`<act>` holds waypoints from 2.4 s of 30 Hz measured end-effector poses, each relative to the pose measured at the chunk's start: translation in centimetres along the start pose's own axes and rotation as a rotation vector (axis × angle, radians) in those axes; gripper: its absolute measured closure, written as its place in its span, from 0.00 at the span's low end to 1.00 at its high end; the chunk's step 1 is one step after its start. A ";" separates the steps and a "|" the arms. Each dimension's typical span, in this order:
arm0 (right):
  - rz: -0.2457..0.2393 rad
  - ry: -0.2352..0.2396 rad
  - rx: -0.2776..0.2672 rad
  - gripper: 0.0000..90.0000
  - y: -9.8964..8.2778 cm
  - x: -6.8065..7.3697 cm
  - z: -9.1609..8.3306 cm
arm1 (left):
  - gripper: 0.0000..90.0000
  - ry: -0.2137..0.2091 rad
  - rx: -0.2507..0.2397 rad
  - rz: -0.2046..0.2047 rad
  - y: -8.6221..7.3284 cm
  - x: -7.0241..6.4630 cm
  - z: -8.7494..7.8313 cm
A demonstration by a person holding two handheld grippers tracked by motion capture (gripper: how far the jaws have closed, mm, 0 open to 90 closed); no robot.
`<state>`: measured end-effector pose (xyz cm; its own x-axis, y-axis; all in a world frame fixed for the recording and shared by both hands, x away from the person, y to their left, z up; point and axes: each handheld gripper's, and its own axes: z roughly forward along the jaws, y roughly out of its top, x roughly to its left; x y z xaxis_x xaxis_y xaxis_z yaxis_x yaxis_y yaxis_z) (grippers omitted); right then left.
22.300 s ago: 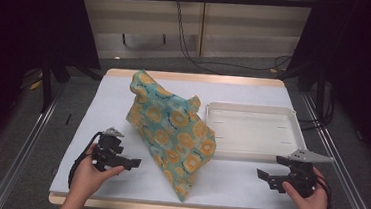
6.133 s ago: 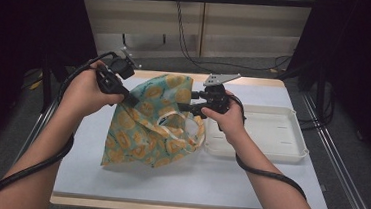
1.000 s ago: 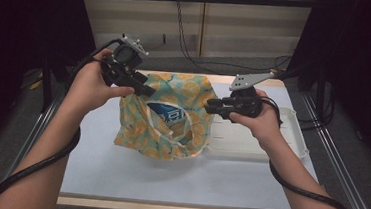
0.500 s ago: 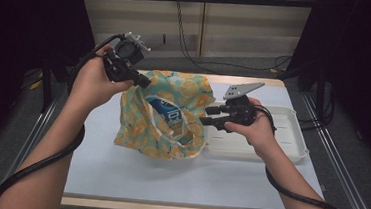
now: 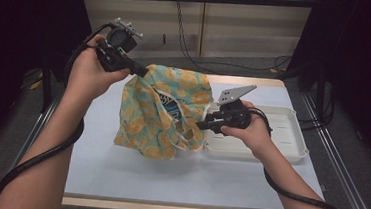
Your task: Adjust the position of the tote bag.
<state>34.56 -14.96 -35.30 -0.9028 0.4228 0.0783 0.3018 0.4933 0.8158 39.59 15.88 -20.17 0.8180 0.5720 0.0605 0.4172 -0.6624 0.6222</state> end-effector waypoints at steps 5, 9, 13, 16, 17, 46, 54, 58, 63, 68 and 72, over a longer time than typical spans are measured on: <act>-0.035 0.041 -0.012 0.99 1.1 0.7 -0.6 | 0.99 0.004 0.012 -0.006 -0.3 0.0 0.4; -0.048 0.044 -0.052 1.00 2.8 1.2 -1.5 | 0.97 -0.002 0.019 -0.007 -0.5 0.0 0.7; -0.058 0.035 -0.084 1.00 4.5 1.4 -2.3 | 0.90 -0.024 0.023 -0.019 -0.6 -0.2 1.0; -0.055 0.021 -0.108 1.00 5.6 1.2 -2.7 | 0.74 -0.026 0.013 -0.039 -0.7 -0.1 1.0; -0.053 0.015 -0.115 1.00 5.9 1.0 -2.9 | 0.70 -0.038 0.000 -0.053 -0.7 -0.1 0.9; 0.004 -0.062 -0.185 1.00 9.3 -0.4 -3.9 | 0.43 -0.148 -0.025 0.086 1.1 -6.2 1.0; 0.009 -0.064 -0.192 1.00 9.7 -0.2 -4.0 | 0.44 -0.176 0.008 0.096 0.5 -6.3 3.5; 0.010 -0.065 -0.196 1.00 9.8 -0.4 -4.0 | 0.43 -0.180 -0.009 0.076 0.4 -6.2 4.5; 0.014 -0.067 -0.192 1.00 9.8 -0.4 -3.9 | 0.46 -0.182 -0.023 0.054 0.2 -6.4 5.5; 0.010 -0.066 -0.201 1.00 10.0 -0.2 -4.1 | 0.51 -0.191 -0.053 0.028 -0.1 -6.1 6.2; 0.009 -0.062 -0.203 1.00 10.2 -0.1 -4.2 | 0.67 -0.213 -0.060 0.032 -0.2 -5.9 6.6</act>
<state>36.46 -13.20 -24.58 -0.8778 0.4757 0.0560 0.2363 0.3284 0.9145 37.29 9.43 -25.76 0.8980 0.4324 -0.0812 0.3710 -0.6450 0.6680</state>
